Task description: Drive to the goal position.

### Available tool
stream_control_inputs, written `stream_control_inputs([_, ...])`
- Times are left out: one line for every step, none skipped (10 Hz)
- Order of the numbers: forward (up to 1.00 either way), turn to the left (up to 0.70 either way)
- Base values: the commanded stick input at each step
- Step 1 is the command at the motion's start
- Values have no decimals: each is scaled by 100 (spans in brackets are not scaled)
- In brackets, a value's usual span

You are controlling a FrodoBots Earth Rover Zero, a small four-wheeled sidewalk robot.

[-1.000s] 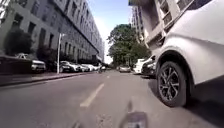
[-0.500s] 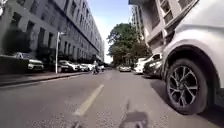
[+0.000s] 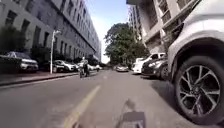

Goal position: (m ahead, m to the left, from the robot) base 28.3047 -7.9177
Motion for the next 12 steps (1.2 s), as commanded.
stream_control_inputs([70,0])
stream_control_inputs([70,0])
stream_control_inputs([70,0])
stream_control_inputs([70,0])
stream_control_inputs([70,0])
stream_control_inputs([70,0])
stream_control_inputs([70,0])
stream_control_inputs([70,0])
stream_control_inputs([70,0])
stream_control_inputs([70,0])
stream_control_inputs([70,0])
stream_control_inputs([70,0])
